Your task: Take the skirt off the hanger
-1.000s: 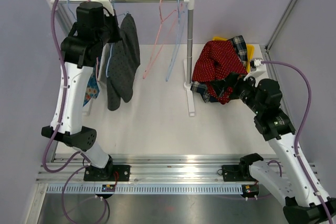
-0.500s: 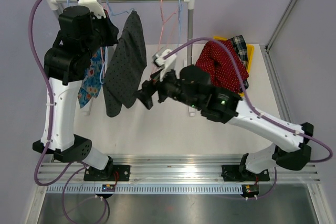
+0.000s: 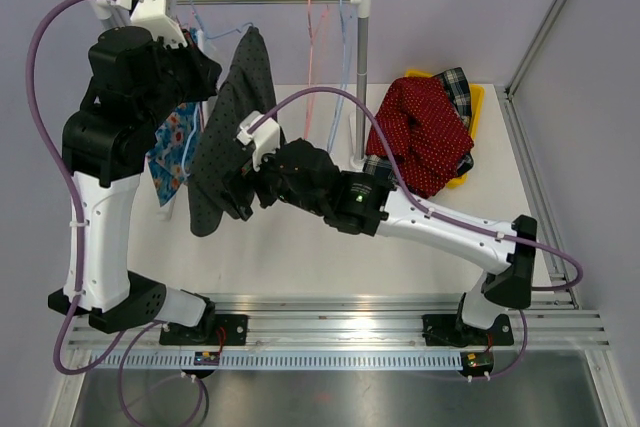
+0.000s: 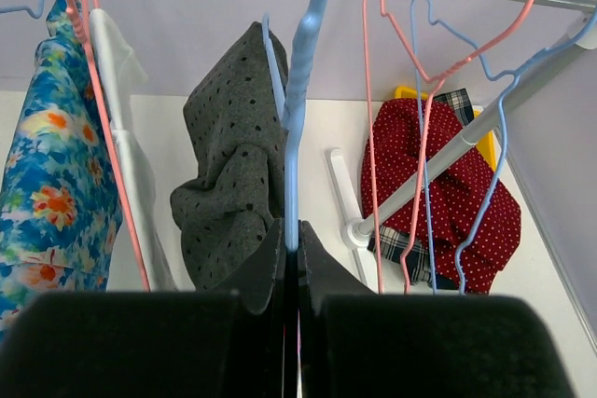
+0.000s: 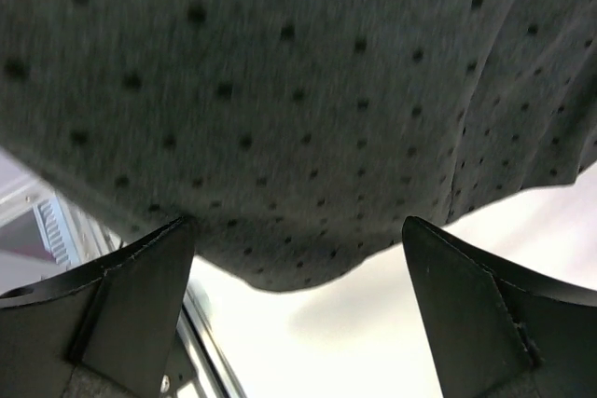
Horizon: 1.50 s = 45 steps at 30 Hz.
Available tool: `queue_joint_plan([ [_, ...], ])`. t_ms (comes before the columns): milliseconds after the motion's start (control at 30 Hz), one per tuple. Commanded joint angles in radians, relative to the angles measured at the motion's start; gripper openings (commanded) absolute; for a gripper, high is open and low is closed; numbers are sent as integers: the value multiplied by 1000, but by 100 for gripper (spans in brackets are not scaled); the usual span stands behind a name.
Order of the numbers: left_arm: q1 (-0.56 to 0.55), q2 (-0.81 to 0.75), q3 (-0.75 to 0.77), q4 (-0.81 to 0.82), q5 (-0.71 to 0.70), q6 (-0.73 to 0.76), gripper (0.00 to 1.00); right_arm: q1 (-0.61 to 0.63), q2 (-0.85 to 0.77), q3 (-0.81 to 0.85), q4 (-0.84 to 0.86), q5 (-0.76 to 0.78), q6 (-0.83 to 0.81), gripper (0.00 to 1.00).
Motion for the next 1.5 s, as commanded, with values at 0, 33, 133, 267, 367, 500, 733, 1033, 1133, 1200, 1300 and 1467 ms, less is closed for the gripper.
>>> queue_joint_plan([
  [0, -4, -39, -3, 138, 36, -25, 0, 3, 59, 98, 63, 33, -9, 99],
  [33, -4, -38, -4, 142, 39, -29, 0, 2, 71, 109, 65, 33, -9, 100],
  [133, -4, -42, -4, 149, 47, -40, 0, 3, 110, 146, 65, 19, -2, 99],
  [267, -4, -51, -12, 161, 66, -55, 0, 3, 143, 169, 78, -4, 7, 93],
  [367, -4, -67, -26, 177, 96, -75, 0, 3, 151, 172, 104, -8, -4, 67],
  [500, -4, -84, -24, 186, 153, -98, 0, 3, 162, 174, 153, -2, -33, 27],
  [733, -4, -102, 25, 137, 153, -60, 0, 3, 185, 188, 170, 1, -76, 0],
  [1033, -4, -107, 20, 126, 35, 23, 0, 66, 7, -76, 204, 5, 27, 99],
  [1133, -4, -90, 16, 134, 17, 30, 0, 129, -31, -104, 195, 77, 21, 99],
  [1200, -4, -91, 2, 152, 16, 20, 0, 143, -36, -110, 195, 93, 24, 99],
  [1300, -4, -96, -12, 171, 26, 7, 0, 161, -22, -93, 197, 107, 22, 100],
  [1467, -4, -102, -14, 165, 43, 0, 0, 170, 31, -30, 187, 160, -22, 99],
])
